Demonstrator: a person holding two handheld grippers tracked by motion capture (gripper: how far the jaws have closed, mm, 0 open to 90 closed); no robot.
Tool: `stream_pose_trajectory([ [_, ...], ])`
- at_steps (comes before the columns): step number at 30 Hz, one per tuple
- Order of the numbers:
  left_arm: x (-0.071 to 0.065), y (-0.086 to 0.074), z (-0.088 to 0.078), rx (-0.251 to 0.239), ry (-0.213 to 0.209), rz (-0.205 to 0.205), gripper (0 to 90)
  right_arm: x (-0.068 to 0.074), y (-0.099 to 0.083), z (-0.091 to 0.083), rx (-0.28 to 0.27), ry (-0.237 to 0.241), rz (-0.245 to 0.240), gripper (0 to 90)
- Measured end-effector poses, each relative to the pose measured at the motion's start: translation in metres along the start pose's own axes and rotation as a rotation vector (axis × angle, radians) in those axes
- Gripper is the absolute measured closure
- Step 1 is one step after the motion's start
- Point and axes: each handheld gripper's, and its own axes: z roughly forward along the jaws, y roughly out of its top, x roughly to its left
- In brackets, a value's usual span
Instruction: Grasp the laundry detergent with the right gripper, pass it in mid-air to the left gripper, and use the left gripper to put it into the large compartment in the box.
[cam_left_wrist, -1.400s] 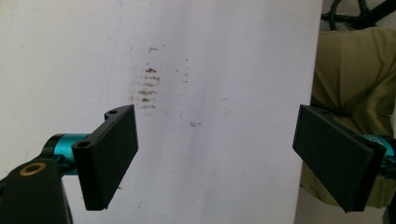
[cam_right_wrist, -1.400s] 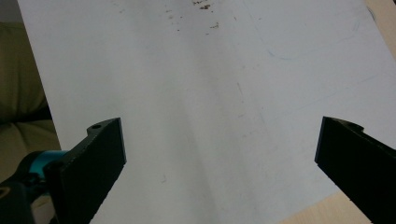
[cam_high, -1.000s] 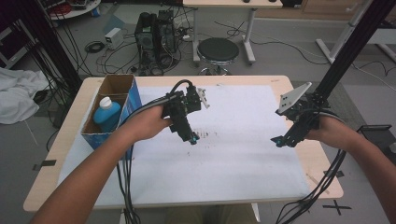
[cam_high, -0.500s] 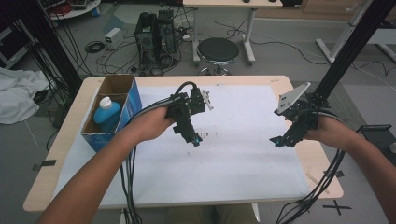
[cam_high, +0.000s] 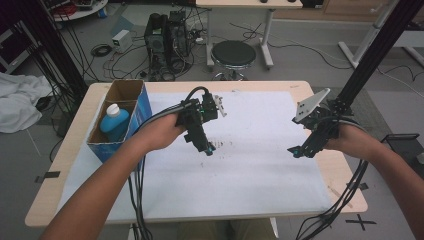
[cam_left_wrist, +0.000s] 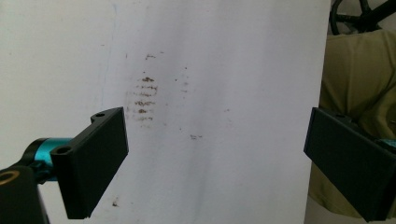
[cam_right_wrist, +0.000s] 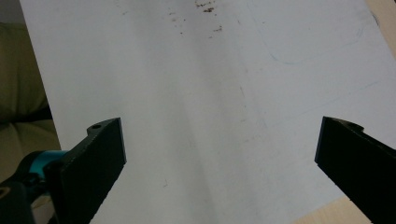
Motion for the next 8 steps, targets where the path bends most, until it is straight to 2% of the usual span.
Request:
stream_pose_trajectory([
  [8, 0.0018, -0.0036, -0.0035, 0.011, 0.0, -0.005, 6.4, 0.0012, 0.0004, -0.0002, 0.008, -0.002, 0.001, 0.9],
])
